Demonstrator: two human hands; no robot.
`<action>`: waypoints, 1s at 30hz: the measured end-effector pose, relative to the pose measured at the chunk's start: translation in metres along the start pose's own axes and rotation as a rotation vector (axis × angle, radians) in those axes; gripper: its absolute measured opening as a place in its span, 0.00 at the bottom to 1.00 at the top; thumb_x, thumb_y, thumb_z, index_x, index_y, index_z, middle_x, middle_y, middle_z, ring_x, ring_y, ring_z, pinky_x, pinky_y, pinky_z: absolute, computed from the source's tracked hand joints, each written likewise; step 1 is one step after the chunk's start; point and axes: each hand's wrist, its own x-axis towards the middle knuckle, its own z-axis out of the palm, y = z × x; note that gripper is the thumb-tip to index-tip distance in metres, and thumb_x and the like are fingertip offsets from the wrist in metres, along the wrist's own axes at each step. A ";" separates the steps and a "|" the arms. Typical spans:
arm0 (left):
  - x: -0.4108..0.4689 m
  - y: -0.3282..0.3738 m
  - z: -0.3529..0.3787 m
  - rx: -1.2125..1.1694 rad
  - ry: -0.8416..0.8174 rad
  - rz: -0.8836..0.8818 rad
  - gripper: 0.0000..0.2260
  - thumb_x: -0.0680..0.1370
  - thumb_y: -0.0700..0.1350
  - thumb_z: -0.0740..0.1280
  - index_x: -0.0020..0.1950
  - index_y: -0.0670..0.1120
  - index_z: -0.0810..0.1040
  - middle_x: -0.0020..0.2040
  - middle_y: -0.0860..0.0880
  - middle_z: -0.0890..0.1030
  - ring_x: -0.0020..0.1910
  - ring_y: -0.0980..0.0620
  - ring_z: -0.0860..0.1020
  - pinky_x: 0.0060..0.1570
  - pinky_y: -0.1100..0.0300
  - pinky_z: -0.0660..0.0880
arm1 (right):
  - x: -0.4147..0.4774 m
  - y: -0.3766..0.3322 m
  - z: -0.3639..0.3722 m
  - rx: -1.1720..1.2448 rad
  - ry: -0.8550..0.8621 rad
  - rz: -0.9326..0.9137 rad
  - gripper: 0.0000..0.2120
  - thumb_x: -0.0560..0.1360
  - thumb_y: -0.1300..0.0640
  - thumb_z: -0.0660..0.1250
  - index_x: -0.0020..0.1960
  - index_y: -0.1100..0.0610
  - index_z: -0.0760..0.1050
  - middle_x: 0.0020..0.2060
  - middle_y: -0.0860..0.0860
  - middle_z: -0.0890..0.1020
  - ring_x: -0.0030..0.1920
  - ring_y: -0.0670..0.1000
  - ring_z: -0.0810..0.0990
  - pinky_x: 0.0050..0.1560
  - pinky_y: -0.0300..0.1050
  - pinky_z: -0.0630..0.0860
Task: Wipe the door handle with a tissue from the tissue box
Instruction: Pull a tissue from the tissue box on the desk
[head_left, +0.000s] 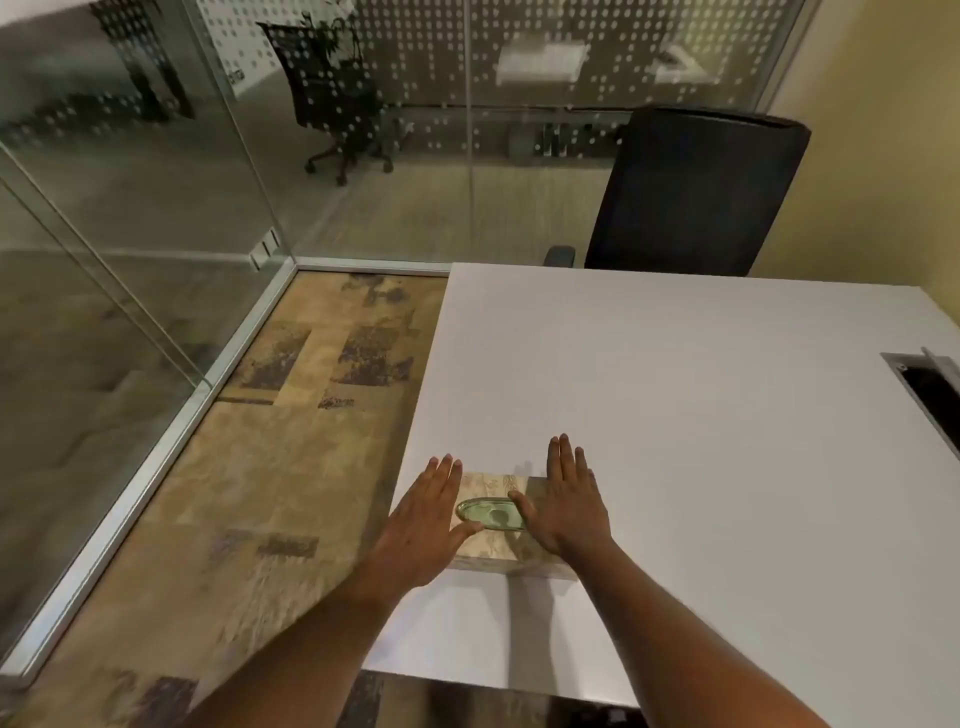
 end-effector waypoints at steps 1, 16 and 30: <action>-0.001 -0.002 0.003 0.005 -0.034 -0.011 0.37 0.77 0.64 0.53 0.78 0.45 0.45 0.80 0.47 0.46 0.78 0.50 0.42 0.74 0.61 0.42 | -0.001 0.000 0.004 -0.005 0.000 0.001 0.44 0.75 0.32 0.49 0.76 0.60 0.36 0.78 0.55 0.42 0.77 0.58 0.42 0.77 0.53 0.49; -0.007 -0.008 0.027 -0.092 -0.247 -0.134 0.28 0.80 0.45 0.61 0.78 0.44 0.53 0.80 0.45 0.47 0.78 0.48 0.46 0.75 0.59 0.50 | -0.006 -0.014 0.032 -0.005 0.050 -0.197 0.08 0.72 0.63 0.62 0.51 0.58 0.72 0.49 0.56 0.75 0.50 0.59 0.74 0.44 0.50 0.72; 0.011 -0.007 0.035 0.023 -0.344 -0.198 0.29 0.79 0.48 0.63 0.77 0.44 0.56 0.79 0.45 0.49 0.78 0.46 0.47 0.75 0.59 0.48 | 0.032 -0.030 0.036 -0.452 -0.103 -0.574 0.10 0.75 0.60 0.62 0.52 0.63 0.78 0.52 0.58 0.78 0.54 0.61 0.73 0.48 0.53 0.69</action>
